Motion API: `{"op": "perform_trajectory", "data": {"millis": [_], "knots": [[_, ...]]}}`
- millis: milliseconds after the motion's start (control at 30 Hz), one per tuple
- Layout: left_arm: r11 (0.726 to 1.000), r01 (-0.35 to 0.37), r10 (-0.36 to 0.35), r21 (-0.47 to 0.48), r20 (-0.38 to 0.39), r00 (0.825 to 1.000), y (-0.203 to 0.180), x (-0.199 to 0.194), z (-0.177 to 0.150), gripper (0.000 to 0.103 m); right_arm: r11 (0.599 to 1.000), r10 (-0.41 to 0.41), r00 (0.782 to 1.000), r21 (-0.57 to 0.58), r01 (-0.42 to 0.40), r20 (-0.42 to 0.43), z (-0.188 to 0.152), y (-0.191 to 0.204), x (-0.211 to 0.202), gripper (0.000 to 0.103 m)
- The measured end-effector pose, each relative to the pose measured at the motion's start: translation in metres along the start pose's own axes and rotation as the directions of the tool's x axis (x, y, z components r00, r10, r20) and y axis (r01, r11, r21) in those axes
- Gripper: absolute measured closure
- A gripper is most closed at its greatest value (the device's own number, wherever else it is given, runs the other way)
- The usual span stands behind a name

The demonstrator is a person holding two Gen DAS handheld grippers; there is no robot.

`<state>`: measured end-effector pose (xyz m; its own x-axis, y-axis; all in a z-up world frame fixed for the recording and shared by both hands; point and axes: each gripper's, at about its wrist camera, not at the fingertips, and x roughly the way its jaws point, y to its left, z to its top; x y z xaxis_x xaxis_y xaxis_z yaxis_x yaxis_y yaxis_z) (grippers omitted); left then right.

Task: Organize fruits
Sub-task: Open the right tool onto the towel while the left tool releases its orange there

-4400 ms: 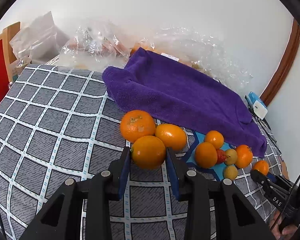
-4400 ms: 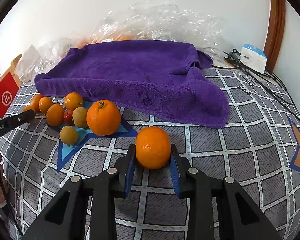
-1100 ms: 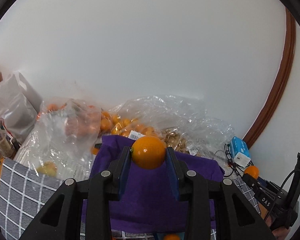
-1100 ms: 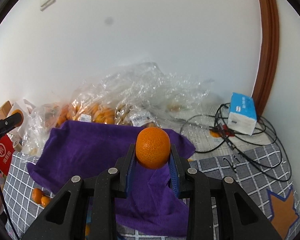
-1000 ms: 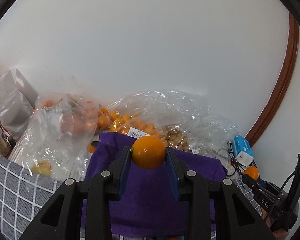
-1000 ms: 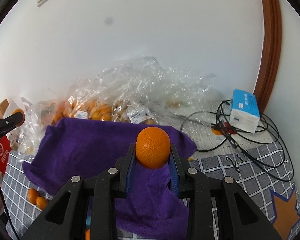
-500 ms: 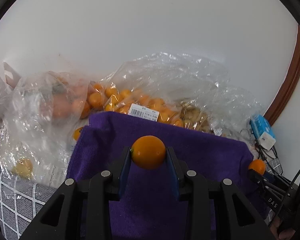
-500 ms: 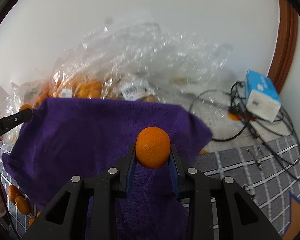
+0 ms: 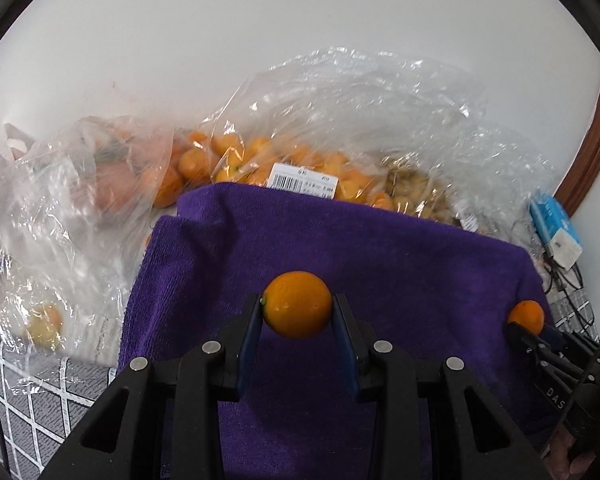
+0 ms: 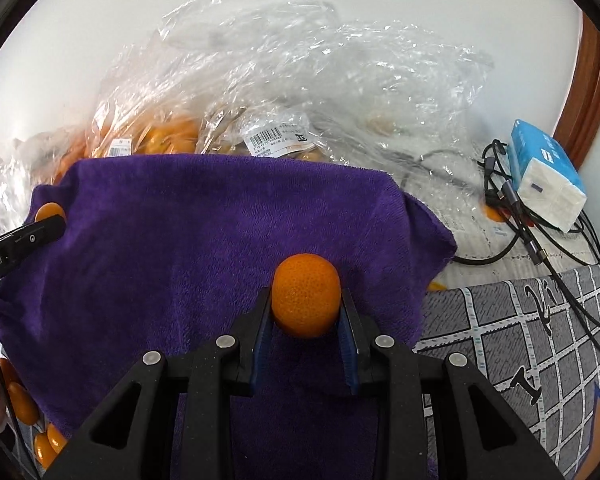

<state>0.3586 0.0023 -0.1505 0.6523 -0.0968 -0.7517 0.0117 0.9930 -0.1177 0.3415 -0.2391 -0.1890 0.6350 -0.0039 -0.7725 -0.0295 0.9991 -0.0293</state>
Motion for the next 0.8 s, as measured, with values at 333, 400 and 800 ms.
{"op": "perform_trajectory", "data": {"millis": [333,400,800], "knots": [[1.0,-0.013,0.011,-0.02,-0.084,0.996,0.005,0.015,-0.002,0.07,1.0,0.006,1.0,0.001,-0.006,0.002,0.0,0.001,-0.011,0.052],[1.0,-0.015,0.013,-0.019,-0.101,0.995,0.006,0.016,-0.001,0.07,1.0,0.007,1.0,-0.003,-0.007,0.023,-0.001,0.002,-0.021,0.041],[0.998,0.067,-0.067,0.001,-0.024,0.997,-0.011,-0.039,0.009,0.05,0.998,-0.061,0.99,-0.012,0.063,0.131,-0.022,0.006,-0.097,0.021]]}}
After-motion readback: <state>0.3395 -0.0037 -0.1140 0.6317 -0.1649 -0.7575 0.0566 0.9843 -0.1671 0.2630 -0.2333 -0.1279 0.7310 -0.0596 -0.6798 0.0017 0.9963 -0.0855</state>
